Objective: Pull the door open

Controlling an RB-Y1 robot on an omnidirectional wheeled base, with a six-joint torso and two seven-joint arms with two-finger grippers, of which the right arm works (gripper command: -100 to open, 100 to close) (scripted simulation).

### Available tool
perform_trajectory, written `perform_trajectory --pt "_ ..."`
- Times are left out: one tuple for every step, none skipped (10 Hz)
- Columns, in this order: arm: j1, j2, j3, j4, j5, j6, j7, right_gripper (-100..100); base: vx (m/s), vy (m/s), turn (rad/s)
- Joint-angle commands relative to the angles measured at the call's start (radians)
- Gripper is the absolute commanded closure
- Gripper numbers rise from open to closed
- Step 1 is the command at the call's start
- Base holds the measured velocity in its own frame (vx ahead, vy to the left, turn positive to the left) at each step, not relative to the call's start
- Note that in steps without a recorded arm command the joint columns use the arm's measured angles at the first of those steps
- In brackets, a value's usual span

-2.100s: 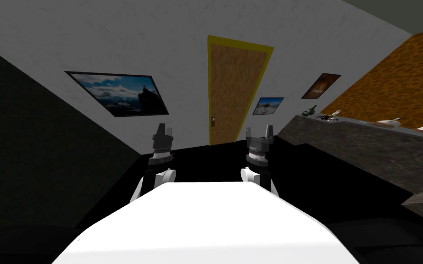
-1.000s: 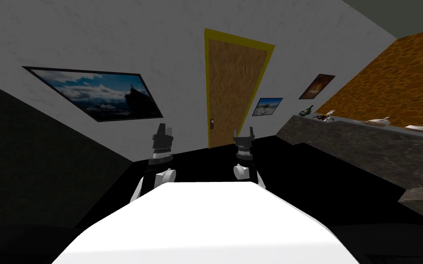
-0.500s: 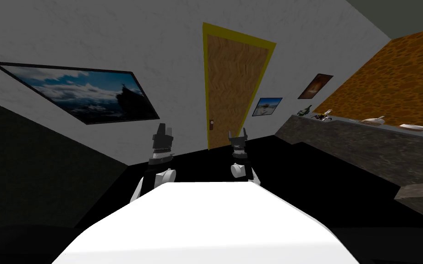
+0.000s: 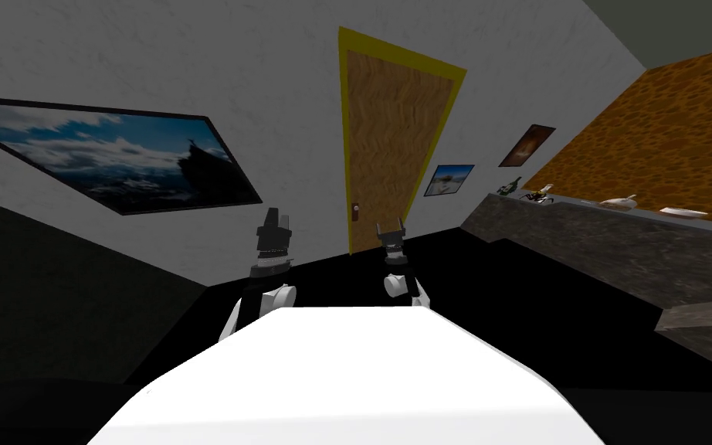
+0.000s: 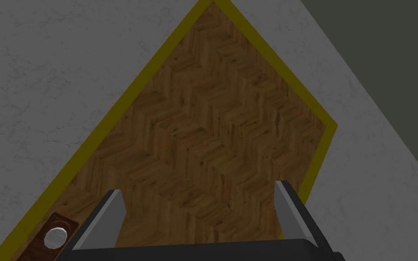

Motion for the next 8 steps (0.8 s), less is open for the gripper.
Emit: perform_trajectory --pt "-0.021 -0.013 0.021 0.035 -0.019 0.003 -0.041 -100 0.086 0.030 -0.047" --pt "-0.036 -0.020 0.034 0.057 -0.031 0.006 -0.064 -100 0.101 0.046 -0.054" --pt "-0.051 -0.027 0.046 0.079 -0.043 0.008 -0.087 -100 0.102 0.029 -0.055" --pt "-0.066 -0.034 0.059 0.102 -0.055 0.011 -0.111 -100 0.098 0.034 -0.049" --pt "-0.081 -0.041 0.072 0.125 -0.067 0.013 -0.134 -100 0.108 0.046 -0.056" --pt "-0.096 -0.048 0.085 0.148 -0.079 0.016 -0.158 -100 0.093 0.043 -0.047" --pt "-0.111 -0.056 0.098 0.171 -0.091 0.019 -0.182 -100 0.085 0.044 -0.055" --pt "-0.126 -0.063 0.111 0.193 -0.103 0.021 -0.205 -100 0.083 0.048 -0.051"
